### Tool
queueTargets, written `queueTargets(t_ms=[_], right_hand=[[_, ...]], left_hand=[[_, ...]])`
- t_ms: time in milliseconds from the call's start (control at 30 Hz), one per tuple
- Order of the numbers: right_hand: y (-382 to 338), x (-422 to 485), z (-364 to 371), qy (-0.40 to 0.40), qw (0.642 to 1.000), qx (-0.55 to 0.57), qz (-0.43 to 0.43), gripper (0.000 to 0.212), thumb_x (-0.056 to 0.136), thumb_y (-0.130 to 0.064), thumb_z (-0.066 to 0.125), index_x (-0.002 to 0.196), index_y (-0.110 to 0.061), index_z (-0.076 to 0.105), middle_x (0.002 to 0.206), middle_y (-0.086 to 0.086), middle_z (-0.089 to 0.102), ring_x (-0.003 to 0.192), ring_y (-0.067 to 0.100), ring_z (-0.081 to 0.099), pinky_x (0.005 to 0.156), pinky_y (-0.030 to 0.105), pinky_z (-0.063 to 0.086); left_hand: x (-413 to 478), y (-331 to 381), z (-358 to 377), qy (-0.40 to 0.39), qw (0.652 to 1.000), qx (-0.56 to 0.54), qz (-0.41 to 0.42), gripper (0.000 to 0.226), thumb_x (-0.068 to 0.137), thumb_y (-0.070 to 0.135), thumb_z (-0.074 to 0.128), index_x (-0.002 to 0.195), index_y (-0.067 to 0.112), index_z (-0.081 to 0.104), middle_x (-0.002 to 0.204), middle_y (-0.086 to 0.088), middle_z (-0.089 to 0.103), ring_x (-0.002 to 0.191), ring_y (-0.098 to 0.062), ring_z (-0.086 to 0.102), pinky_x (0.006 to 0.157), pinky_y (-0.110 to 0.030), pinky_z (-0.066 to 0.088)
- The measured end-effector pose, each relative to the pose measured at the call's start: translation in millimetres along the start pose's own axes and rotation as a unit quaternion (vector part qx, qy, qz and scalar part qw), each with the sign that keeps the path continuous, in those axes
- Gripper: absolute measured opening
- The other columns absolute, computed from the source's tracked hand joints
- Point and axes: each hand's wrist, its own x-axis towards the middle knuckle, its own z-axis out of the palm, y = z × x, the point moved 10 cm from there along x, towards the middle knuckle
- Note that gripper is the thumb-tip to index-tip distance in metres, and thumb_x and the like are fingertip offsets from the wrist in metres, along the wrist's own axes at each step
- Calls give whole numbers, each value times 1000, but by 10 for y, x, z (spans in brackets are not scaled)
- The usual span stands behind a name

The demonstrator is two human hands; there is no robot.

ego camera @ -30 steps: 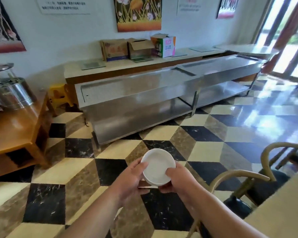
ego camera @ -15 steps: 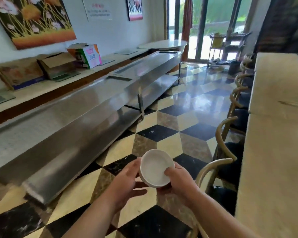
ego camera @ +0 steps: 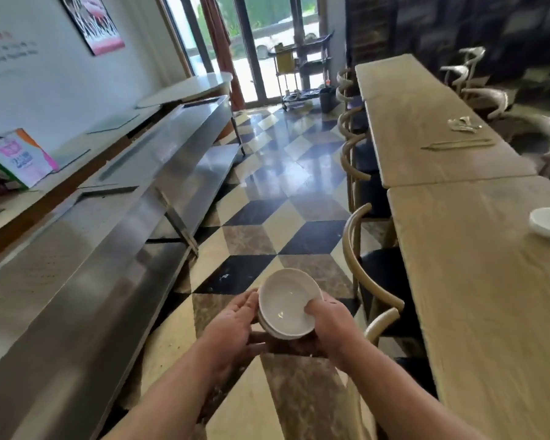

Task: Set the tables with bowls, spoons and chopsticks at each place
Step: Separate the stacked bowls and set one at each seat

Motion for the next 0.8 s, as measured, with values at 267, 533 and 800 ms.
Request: queueTargets(t_ms=[267,533,800], right_hand=[[-297,442,-1039,172,982,70,-13,33,101,-26,53,133,-25,63,120,17,66,104,37,69,66,42,66],[-410,573,-1536,299,944,136,-22,21,103,-18,52,122,-12,60,108,25,72,87,43,75,54,37,59],[-506,253,-1647,423,890,170,-6,21,104,-12,48,121,-10,59,105,25,68,69,38,75,66,59,67]], left_hand=[[696,741,1156,-153,980,117,45,30,110,42,47,138,39,59,127,1,74,101,-26,80,70,-31,66],[1197,1182,1896,-349,911,202,90,27,109,43,49,133,31,54,125,-11,73,97,-28,81,84,-39,67],[1521,1281,2504,-499,826,259,45,27,112,33,49,138,27,55,123,-19,74,98,-32,81,85,-44,67]])
